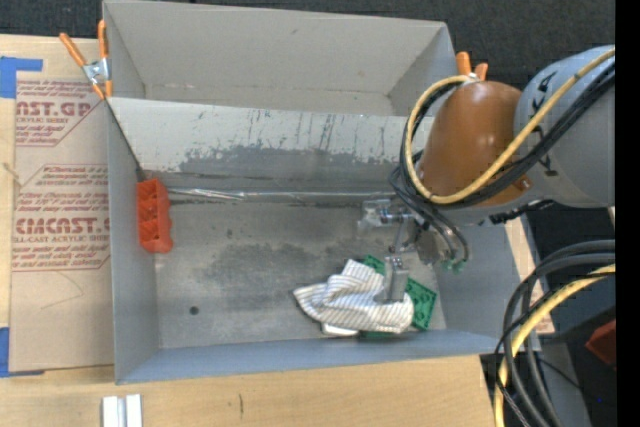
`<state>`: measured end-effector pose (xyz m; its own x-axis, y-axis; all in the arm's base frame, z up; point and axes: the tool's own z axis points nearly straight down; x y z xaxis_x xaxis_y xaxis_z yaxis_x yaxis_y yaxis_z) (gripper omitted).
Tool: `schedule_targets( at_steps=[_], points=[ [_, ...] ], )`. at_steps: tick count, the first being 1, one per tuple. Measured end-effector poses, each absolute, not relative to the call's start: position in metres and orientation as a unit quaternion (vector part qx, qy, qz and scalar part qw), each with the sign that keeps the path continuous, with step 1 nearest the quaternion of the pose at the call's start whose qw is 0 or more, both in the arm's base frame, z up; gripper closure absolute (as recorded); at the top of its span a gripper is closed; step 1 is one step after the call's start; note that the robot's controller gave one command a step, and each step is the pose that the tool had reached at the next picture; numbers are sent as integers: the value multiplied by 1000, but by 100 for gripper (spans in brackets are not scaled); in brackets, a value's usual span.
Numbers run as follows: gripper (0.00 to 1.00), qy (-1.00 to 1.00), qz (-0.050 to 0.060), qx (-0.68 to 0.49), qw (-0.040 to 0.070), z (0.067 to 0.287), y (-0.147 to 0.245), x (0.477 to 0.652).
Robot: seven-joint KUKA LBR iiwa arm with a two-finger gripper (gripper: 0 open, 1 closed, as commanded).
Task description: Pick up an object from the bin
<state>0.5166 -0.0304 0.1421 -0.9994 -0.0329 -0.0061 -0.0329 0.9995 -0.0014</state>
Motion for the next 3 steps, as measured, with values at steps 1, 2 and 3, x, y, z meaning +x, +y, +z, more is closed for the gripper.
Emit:
schedule_targets(
  at_steps=[1, 2, 3],
  points=[
    [0, 994, 0, -109, -2, 109, -7, 506],
    [100, 981, 0, -196, 6, 71, -13, 499],
    [100, 981, 0, -196, 6, 71, -13, 499]
  ],
)
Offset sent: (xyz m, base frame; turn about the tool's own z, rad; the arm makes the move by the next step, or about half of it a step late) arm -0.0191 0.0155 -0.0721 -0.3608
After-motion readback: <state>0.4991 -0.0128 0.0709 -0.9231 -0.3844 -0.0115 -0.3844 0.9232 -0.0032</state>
